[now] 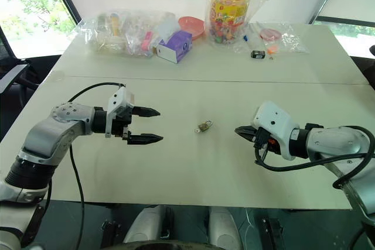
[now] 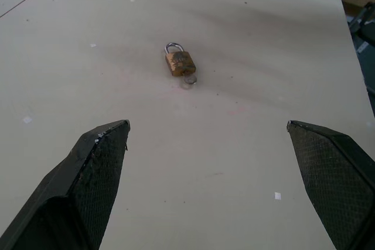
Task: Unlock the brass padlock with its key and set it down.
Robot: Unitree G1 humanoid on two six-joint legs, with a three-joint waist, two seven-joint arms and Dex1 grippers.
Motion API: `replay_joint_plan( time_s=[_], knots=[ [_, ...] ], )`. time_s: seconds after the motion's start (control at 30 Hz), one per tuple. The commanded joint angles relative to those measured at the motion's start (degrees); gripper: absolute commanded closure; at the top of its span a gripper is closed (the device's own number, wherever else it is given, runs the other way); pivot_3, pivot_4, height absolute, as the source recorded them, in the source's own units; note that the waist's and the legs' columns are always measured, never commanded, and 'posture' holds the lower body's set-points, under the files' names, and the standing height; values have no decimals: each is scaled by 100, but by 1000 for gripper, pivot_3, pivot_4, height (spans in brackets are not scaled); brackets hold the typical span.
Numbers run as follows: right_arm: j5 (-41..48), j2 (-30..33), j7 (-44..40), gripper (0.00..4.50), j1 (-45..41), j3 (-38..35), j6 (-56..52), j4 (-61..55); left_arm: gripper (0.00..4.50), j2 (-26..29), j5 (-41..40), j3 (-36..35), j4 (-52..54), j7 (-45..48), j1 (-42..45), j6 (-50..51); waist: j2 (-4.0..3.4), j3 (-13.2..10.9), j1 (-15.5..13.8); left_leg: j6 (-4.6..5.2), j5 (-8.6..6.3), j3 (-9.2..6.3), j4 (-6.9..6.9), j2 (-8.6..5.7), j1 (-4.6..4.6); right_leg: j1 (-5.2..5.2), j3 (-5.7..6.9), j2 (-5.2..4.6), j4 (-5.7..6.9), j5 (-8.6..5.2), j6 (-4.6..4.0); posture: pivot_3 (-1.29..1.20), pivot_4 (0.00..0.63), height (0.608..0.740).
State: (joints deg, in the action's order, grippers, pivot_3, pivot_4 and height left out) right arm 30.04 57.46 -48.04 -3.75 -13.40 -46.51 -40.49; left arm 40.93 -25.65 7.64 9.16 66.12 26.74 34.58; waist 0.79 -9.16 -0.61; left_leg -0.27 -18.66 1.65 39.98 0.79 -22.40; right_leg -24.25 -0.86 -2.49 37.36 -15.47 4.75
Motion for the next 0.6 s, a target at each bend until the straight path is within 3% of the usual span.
replay_joint_plan(
  time_s=[0.03,0.6],
  knots=[
    [7,19,79,4500,-55,62,15,-139,29,1,-59,-133,110,-12,85,-76,0,0,0,0,0,0,0,0,0,0,0,0,0,0,0,0,150,735],
    [10,-233,271,4500,-72,394,210,-22,29,-114,-168,-177,123,-206,123,72,0,0,-1,0,0,0,1,0,0,0,-1,-1,1,0,0,0,150,735]
  ],
)
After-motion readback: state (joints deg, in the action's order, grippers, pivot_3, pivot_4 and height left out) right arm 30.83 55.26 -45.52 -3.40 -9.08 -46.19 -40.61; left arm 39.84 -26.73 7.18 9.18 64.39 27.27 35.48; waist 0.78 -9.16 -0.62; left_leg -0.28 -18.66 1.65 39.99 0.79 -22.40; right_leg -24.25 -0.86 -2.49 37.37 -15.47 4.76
